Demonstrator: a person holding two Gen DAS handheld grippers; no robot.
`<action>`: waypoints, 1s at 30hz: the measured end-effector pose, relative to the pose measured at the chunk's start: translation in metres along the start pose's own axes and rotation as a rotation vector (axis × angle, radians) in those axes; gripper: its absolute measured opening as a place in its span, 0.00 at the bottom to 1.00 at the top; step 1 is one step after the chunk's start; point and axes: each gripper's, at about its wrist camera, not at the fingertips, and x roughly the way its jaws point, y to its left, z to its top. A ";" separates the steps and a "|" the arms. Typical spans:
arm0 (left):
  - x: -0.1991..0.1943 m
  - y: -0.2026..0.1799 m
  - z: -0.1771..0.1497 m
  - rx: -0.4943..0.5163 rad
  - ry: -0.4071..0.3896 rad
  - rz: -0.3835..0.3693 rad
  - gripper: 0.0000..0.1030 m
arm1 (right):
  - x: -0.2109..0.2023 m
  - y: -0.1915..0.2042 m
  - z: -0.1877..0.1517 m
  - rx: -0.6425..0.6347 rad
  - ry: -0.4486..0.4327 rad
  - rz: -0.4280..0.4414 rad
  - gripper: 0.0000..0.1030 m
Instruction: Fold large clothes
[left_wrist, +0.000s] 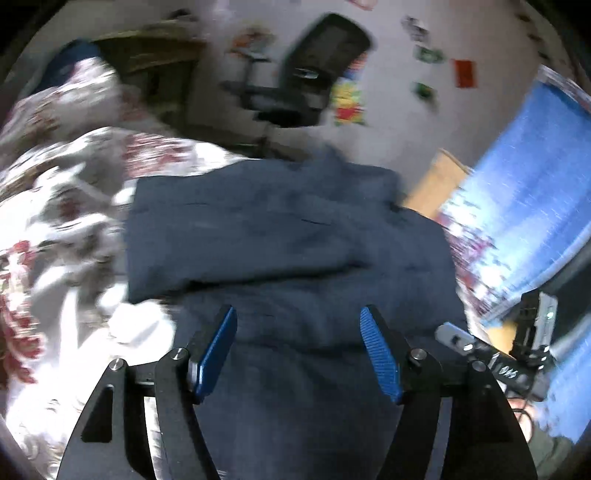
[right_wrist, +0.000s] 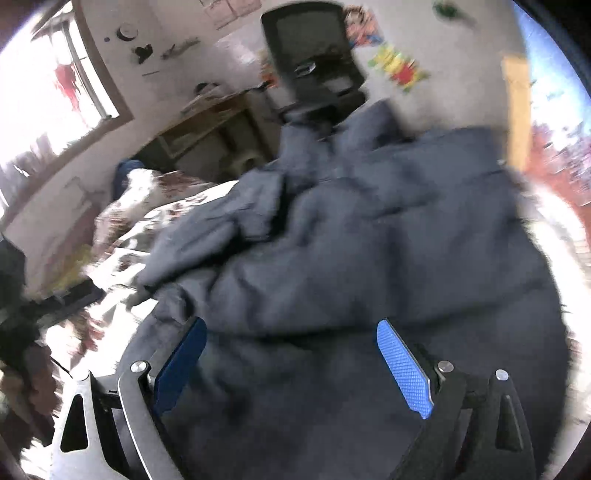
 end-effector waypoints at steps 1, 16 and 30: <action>0.002 0.012 0.004 -0.020 0.000 0.037 0.61 | 0.016 0.002 0.007 0.026 0.017 0.024 0.91; 0.007 0.113 0.007 -0.172 0.027 0.161 0.66 | 0.107 -0.030 0.046 0.634 -0.040 0.070 0.58; -0.008 0.084 0.018 -0.147 -0.024 0.171 0.77 | -0.034 -0.011 0.076 0.313 -0.238 0.117 0.09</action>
